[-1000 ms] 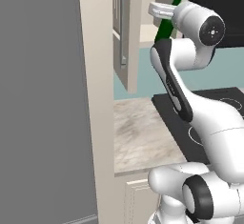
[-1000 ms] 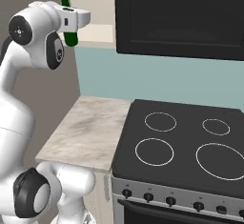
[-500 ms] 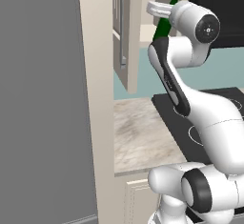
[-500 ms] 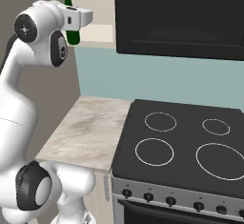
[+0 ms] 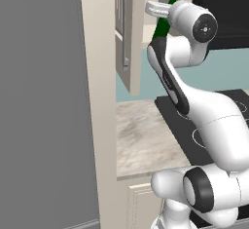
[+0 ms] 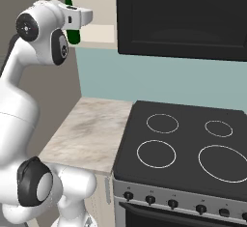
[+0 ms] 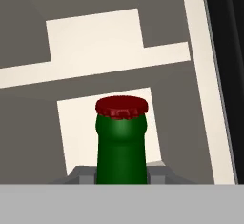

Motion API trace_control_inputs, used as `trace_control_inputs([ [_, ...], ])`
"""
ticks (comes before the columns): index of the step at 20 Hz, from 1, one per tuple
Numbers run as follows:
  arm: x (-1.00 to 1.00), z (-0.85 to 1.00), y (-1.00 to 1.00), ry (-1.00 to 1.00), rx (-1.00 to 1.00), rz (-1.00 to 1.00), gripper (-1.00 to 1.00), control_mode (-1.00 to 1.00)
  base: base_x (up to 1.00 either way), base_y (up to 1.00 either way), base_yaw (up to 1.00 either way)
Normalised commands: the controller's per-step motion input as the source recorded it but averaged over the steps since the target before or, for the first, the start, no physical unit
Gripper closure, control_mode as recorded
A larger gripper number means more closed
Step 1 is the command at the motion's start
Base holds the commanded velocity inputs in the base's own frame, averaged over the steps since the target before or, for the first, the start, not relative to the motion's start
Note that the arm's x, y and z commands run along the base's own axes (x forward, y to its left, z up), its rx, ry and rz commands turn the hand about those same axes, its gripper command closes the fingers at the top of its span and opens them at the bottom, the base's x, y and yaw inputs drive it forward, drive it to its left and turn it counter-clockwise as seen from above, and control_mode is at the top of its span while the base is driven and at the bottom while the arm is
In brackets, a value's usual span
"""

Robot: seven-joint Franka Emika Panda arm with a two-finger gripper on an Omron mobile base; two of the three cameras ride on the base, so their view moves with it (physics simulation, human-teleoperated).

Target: Pick the beer from the counter and place it in the open cabinet.

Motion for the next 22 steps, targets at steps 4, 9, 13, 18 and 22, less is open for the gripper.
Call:
trace_control_inputs([
  [4, 0.05, 0.0, 0.14, 0.0, 0.0, 0.0, 1.0, -1.0, 0.0, 0.0, 0.0],
  [9, 0.04, 0.0, 0.01, 0.0, 0.0, 0.0, 1.0, -1.0, 0.0, 0.0, 0.0],
  [13, 0.12, 0.0, 0.0, 0.0, 0.0, 0.0, 1.0, -1.0, 0.0, 0.0, 0.0],
  [18, 0.19, 0.0, 0.0, 0.0, 0.0, 0.02, 1.0, -1.0, 0.0, 0.0, 0.0],
  [22, 0.19, 0.0, 0.0, 0.0, 0.0, 0.04, 1.0, -1.0, 0.0, 0.0, 0.0],
])
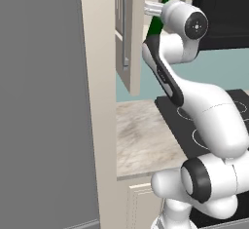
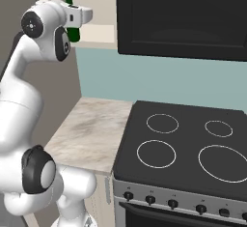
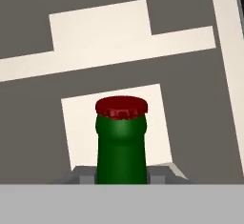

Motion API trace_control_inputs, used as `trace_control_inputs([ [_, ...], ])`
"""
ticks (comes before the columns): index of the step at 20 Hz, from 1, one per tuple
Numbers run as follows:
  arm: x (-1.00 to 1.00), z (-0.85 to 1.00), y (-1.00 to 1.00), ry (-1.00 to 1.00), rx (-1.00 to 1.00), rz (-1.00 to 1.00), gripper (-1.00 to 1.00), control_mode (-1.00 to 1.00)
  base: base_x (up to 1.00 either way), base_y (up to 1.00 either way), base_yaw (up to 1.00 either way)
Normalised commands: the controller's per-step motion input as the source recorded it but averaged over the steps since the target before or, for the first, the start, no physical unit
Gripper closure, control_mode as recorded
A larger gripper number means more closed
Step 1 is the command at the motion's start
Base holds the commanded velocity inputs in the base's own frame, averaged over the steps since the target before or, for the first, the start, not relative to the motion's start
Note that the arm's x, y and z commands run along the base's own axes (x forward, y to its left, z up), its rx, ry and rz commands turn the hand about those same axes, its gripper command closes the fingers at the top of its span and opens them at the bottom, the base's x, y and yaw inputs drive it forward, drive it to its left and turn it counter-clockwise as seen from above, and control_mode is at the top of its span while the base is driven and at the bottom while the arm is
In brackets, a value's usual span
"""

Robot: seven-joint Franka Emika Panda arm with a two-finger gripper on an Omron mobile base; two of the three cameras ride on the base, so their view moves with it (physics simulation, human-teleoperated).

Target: Pick the beer from the counter and place it in the open cabinet.

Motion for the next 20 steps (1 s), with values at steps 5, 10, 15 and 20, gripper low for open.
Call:
trace_control_inputs([
  [5, 0.07, 0.0, 0.0, 0.0, 0.0, 0.06, 1.0, -1.0, 0.0, 0.0, 0.0],
  [10, 0.0, 0.0, 0.0, 0.0, 0.0, 0.04, 1.0, -1.0, 0.0, 0.0, 0.0],
  [15, 0.1, 0.0, 0.0, 0.0, 0.0, 0.0, 1.0, -1.0, 0.0, 0.0, 0.0],
  [20, 0.21, 0.0, 0.0, 0.03, 0.0, 0.0, 1.0, -1.0, 0.0, 0.0, 0.0],
])
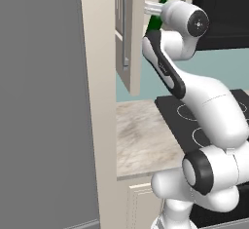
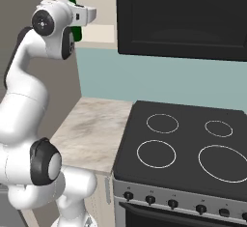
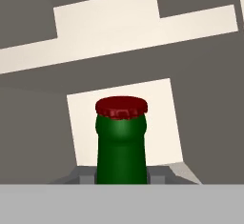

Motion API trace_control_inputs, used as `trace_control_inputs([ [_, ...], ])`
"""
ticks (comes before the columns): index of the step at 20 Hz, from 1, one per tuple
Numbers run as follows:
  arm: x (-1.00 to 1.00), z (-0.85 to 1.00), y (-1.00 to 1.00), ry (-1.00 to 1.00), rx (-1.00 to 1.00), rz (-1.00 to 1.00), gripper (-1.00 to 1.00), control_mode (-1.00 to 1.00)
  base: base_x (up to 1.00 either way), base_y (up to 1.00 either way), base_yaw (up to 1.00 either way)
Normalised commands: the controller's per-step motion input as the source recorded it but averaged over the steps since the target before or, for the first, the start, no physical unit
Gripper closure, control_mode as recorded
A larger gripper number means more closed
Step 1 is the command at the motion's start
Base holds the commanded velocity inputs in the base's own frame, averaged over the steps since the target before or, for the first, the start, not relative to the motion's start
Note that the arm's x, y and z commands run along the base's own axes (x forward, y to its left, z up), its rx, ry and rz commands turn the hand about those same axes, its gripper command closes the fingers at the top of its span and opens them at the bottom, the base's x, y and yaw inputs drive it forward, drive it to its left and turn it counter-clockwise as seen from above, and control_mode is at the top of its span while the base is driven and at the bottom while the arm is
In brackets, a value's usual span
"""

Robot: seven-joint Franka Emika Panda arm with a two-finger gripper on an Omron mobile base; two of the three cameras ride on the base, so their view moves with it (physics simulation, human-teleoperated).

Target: Pick the beer from the counter and place it in the open cabinet.

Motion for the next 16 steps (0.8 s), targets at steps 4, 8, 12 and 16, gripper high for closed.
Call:
trace_control_inputs([
  [4, 0.27, 0.0, 0.04, 0.07, 0.0, 0.0, 1.0, -1.0, 0.0, 0.0, 0.0],
  [8, 0.26, 0.0, 0.05, 0.08, 0.0, 0.0, 1.0, -1.0, 0.0, 0.0, 0.0],
  [12, 0.24, 0.0, 0.07, 0.07, 0.0, 0.0, 1.0, -1.0, 0.0, 0.0, 0.0],
  [16, 0.23, 0.0, 0.06, 0.04, 0.0, 0.0, 1.0, -1.0, 0.0, 0.0, 0.0],
])
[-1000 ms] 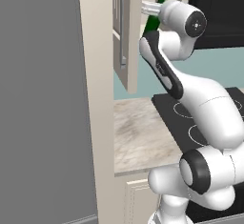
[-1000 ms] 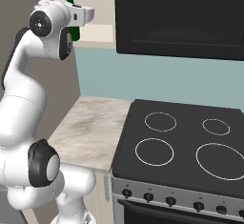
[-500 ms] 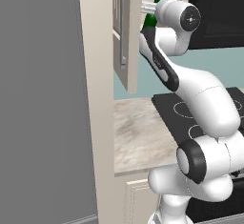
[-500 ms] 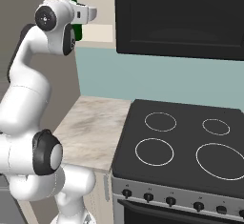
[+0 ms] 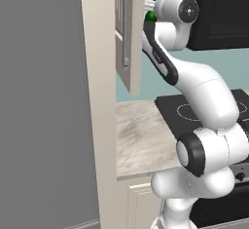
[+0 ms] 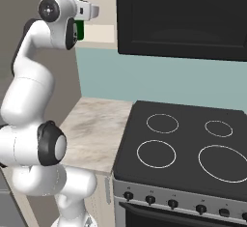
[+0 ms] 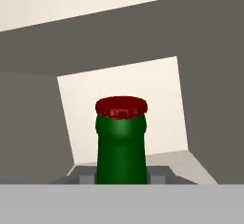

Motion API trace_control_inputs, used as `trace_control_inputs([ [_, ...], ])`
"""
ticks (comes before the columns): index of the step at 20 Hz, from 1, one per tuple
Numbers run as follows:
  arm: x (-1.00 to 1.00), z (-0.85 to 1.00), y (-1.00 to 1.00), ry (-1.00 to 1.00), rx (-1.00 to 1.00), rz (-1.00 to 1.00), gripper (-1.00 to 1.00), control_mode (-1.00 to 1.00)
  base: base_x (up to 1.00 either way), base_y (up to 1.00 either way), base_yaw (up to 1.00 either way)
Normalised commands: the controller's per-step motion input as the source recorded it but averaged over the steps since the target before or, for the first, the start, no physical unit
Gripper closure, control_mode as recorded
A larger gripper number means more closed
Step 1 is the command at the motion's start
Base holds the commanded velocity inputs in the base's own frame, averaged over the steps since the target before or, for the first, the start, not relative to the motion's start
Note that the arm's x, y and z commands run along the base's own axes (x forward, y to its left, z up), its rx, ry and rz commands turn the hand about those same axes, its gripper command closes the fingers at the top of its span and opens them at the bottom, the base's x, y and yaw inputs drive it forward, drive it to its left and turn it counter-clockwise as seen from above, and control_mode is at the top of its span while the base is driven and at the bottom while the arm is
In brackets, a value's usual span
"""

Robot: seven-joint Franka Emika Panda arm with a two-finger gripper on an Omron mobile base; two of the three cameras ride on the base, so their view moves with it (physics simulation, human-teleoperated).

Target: Pick the beer from the counter and place it in the open cabinet.

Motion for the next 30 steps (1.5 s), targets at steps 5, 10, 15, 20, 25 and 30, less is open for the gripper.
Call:
trace_control_inputs([
  [5, 0.2, -0.12, 0.05, 0.0, 0.0, 0.0, 1.0, -1.0, 0.0, 0.0, 0.0],
  [10, 0.2, -0.22, 0.02, 0.0, 0.0, 0.0, 1.0, -1.0, 0.0, 0.0, 0.0],
  [15, 0.25, -0.15, 0.02, 0.0, 0.0, 0.0, 1.0, -1.0, 0.0, 0.0, 0.0],
  [20, 0.28, 0.0, 0.05, 0.0, 0.0, 0.0, 1.0, -1.0, 0.0, 0.0, 0.0],
  [25, 0.29, -0.08, 0.09, 0.0, 0.0, 0.0, 1.0, -1.0, 0.0, 0.0, 0.0],
  [30, 0.25, -0.16, 0.14, 0.0, 0.0, 0.0, 1.0, -1.0, 0.0, 0.0, 0.0],
])
